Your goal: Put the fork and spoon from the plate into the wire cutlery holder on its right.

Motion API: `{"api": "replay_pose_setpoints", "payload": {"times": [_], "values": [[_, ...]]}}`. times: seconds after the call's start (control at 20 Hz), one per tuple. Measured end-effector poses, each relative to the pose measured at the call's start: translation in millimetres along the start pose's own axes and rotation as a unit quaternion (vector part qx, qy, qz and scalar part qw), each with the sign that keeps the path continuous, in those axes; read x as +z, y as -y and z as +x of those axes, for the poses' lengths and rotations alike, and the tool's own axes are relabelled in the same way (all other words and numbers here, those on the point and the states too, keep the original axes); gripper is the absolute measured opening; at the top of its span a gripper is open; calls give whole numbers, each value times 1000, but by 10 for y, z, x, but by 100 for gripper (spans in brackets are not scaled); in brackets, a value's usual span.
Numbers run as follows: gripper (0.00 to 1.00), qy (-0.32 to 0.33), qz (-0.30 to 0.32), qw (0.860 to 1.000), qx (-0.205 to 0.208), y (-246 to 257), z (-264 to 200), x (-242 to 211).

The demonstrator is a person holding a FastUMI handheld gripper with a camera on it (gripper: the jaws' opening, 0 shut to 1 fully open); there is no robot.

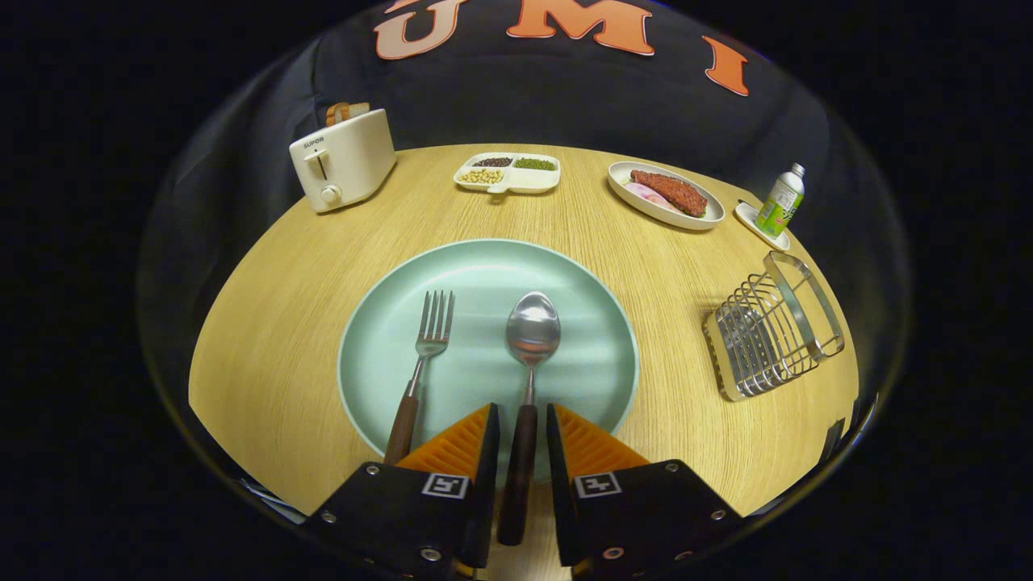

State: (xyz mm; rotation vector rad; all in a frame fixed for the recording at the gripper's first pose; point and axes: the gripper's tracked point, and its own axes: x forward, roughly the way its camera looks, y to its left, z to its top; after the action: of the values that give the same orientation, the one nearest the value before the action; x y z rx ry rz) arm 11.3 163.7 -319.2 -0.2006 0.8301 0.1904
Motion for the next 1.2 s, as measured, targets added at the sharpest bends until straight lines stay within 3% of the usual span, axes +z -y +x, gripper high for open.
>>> {"api": "replay_pose_setpoints", "payload": {"times": [0.15, 0.35, 0.8, 1.2], "values": [[14, -6, 9, 1000, -5, 23, 35, 1], [5, -11, 33, 999, -8, 89, 1, 26], [5, -4, -11, 999, 50, 623, -917, 567], [5, -83, -51, 995, 32, 1682, -1389, 674]]}}
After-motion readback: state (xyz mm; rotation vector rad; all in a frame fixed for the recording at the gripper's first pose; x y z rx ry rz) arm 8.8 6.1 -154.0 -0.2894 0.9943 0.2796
